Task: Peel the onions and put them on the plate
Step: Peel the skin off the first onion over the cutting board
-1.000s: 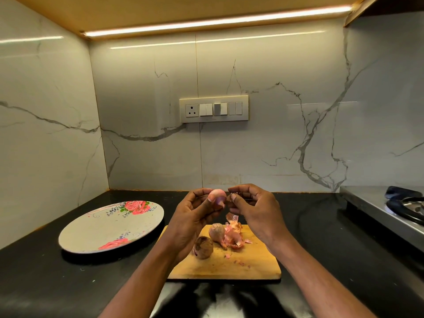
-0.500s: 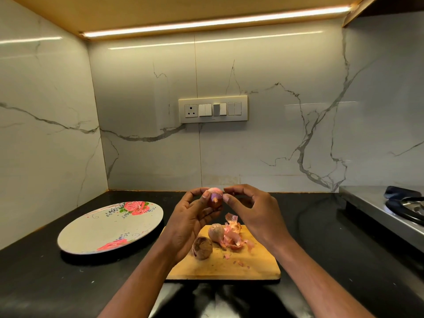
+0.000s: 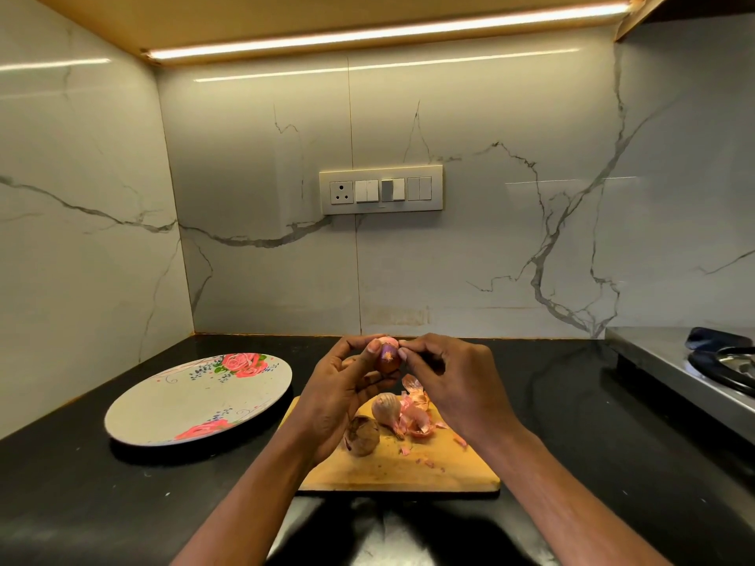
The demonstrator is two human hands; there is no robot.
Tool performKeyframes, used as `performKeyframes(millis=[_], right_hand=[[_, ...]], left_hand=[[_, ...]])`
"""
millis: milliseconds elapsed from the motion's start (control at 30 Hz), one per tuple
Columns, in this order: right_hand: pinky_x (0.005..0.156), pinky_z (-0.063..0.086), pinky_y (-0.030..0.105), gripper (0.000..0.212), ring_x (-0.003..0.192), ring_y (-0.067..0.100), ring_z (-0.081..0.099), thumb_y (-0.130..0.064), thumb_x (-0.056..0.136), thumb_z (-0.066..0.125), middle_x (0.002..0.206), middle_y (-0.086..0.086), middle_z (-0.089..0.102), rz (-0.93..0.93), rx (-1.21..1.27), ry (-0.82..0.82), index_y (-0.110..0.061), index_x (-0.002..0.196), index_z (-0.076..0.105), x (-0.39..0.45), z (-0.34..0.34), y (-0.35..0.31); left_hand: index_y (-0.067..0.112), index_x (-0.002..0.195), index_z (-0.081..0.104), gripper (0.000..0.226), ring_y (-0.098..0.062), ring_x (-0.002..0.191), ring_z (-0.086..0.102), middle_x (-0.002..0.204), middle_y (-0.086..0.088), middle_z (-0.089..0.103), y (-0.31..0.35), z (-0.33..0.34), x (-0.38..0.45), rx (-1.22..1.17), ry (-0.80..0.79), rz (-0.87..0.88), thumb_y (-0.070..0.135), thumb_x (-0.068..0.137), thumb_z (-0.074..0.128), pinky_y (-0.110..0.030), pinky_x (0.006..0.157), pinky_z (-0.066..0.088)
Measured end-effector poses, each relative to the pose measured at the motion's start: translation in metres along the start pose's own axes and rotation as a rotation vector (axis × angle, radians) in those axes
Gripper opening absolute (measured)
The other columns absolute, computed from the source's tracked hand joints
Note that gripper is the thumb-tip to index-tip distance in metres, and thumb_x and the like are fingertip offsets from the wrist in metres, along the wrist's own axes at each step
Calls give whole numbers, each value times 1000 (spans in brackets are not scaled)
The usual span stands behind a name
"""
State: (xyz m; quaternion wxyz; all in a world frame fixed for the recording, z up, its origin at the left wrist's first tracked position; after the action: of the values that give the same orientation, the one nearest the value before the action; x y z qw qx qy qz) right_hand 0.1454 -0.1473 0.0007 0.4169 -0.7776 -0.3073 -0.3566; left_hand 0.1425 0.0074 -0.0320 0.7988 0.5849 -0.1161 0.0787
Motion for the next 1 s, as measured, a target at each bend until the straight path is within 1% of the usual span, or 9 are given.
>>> performKeyframes(millis=[133,267,333,433,533,733,867,933,1000], right_hand=[[67,47,3,21,74,-13,60,-30,89,71,89,-7,75,-8,-11,-4,-17,106,77,0,0,-1],[68,47,2,18,74,-11,59,-27,90,72,88,-6,74,2,-13,-5,-17,103,77,-1,2,0],[67,47,2,13,73,-10,62,-24,89,73,85,-9,72,18,-2,6,-17,100,76,-2,3,1],[65,46,1,8,82,-15,62,-21,89,74,79,-18,64,47,14,28,-17,96,75,-2,1,2],[64,47,2,6,83,-14,62,-20,89,74,76,-22,61,95,36,44,-18,95,73,0,0,7],[65,51,8,6,76,-5,66,-22,90,73,80,-12,69,210,91,76,-19,95,73,3,-2,18],[61,48,6,3,76,-3,65,-19,90,71,78,-11,69,297,123,81,-18,91,73,2,-6,29],[59,48,8,4,72,2,67,-21,91,71,78,-9,70,335,128,66,-17,91,72,1,-5,33],[59,50,10,6,74,7,69,-24,91,70,79,-8,71,374,131,53,-18,90,71,-1,-4,36]], left_hand=[[7,124,61,39,-27,100,73,106,-11,75,-2,-1,0,1,-7,-16,23,88,62,-29,80,60],[7,122,63,39,-26,97,74,105,-11,75,-2,-1,-1,1,-7,-26,23,87,62,-28,76,60],[7,120,64,36,-26,95,74,104,-11,75,-2,0,-1,-4,-11,-23,22,88,61,-27,74,60],[7,119,65,35,-25,94,74,105,-13,75,-2,2,-2,-8,-16,-31,22,89,61,-27,74,59],[8,120,65,35,-26,95,73,108,-14,74,-3,4,-2,-8,-24,-36,23,89,60,-27,75,59],[9,124,62,37,-30,96,73,112,-17,73,2,2,-1,-70,-16,-32,22,89,60,-32,78,62],[8,119,62,38,-27,90,73,105,-16,73,1,2,-1,-68,-18,-54,20,83,65,-32,78,61],[8,116,62,36,-25,88,73,107,-17,71,0,3,-2,-61,-23,-66,19,81,66,-31,76,61],[8,114,62,36,-24,89,72,109,-16,70,0,3,-2,-56,-33,-66,20,81,65,-31,77,60]])
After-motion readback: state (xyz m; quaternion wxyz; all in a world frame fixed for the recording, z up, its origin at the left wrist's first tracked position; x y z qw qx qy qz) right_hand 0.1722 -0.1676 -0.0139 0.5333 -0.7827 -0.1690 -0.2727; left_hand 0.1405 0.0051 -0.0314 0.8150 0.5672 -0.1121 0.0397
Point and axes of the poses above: each hand's wrist, its own x-axis towards the middle knuckle, its own z-axis out of the palm, y = z × x, the point moved 7 cm from there along x, towards the middle knuckle
